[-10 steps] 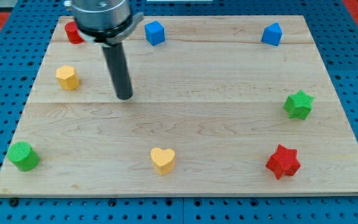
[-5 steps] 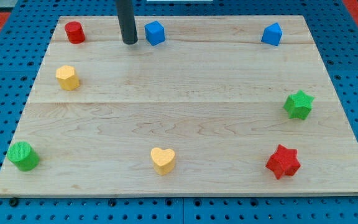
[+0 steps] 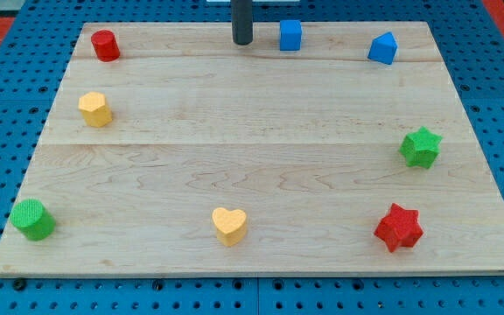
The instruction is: Move the blue triangle into the blue cube
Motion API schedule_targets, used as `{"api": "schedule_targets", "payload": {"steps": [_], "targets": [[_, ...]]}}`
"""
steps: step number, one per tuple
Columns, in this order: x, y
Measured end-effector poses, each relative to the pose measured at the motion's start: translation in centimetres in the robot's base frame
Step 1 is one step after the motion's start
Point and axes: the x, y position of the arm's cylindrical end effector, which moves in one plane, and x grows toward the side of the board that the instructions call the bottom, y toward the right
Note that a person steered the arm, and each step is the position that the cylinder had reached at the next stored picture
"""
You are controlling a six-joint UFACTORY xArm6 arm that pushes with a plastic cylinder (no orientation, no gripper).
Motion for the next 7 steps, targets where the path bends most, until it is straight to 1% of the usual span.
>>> {"api": "schedule_targets", "payload": {"steps": [1, 2, 3, 4, 5, 6, 7], "targets": [[-0.6, 6.3], [1.7, 11.5], [0.4, 12.0], [-1.5, 18.5], [-0.6, 25.6], [2.2, 26.7], [3.0, 23.4]]}}
